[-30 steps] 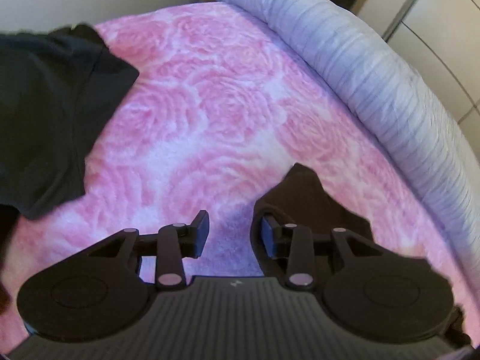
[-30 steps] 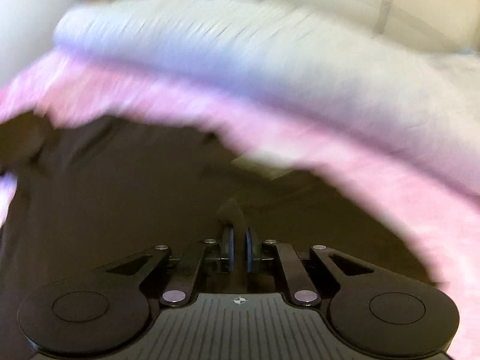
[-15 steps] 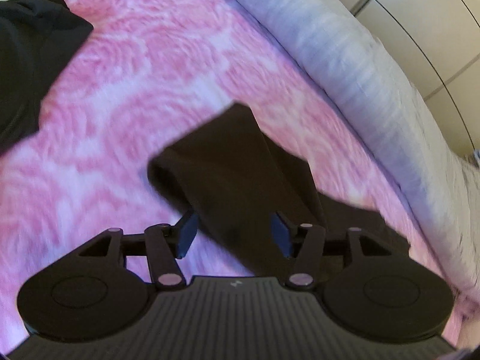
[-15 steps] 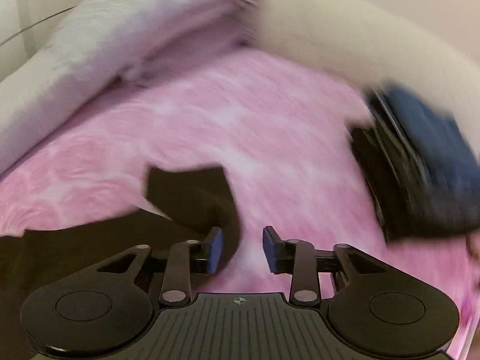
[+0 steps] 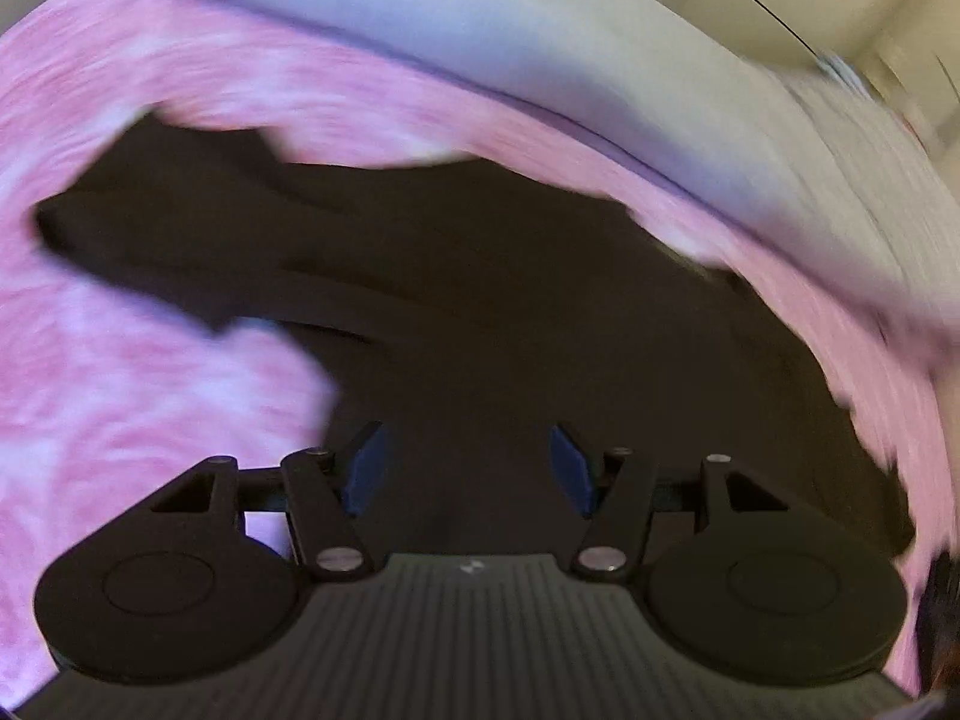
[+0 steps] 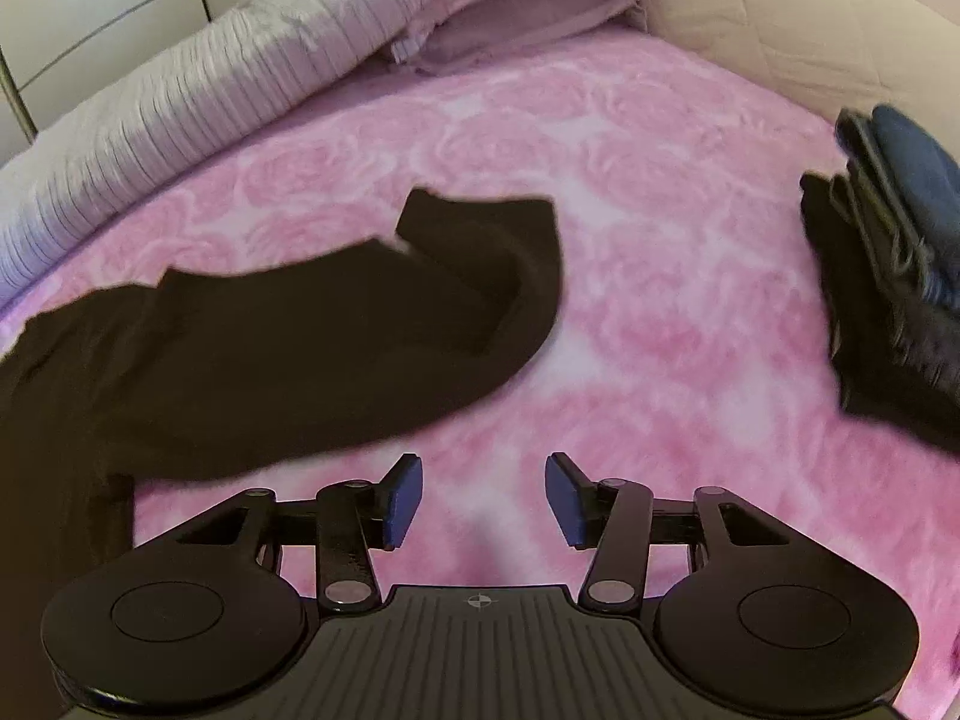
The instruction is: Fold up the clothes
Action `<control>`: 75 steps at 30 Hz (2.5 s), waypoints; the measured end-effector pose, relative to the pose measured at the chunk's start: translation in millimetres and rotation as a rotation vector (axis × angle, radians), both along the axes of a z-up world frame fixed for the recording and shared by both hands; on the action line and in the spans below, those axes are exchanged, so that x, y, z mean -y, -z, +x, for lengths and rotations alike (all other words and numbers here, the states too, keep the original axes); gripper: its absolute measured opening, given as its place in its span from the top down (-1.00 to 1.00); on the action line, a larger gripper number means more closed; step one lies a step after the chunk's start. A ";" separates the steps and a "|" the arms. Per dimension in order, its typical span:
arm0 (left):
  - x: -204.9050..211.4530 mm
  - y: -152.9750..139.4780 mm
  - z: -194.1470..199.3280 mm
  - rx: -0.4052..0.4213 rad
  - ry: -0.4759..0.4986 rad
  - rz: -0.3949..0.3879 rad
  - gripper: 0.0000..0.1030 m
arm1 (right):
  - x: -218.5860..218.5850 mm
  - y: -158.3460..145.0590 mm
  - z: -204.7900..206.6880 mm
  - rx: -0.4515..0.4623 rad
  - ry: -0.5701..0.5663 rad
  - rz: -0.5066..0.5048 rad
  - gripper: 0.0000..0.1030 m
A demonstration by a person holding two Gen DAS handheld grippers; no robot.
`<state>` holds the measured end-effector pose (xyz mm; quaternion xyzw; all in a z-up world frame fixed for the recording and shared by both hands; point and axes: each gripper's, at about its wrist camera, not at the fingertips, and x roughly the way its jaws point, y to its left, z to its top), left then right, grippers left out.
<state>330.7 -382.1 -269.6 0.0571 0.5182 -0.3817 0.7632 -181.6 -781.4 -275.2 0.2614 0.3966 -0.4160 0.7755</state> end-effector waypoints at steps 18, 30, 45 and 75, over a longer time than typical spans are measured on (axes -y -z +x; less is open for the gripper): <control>68.5 -4.2 -189.3 -0.009 0.375 -0.050 -0.24 | 16.1 -45.6 -53.0 -0.036 -0.069 -0.039 0.01; 142.9 1.1 -272.7 0.009 0.299 -0.004 -0.24 | 151.9 -14.4 -15.8 0.056 -0.268 0.017 0.01; 231.5 15.8 -385.4 -0.016 0.229 0.125 -0.24 | 272.2 54.1 39.4 0.110 -0.429 0.106 1.00; 295.5 30.4 -391.4 0.003 0.341 0.093 -0.24 | 227.3 11.7 -50.5 -0.060 -0.333 0.016 0.98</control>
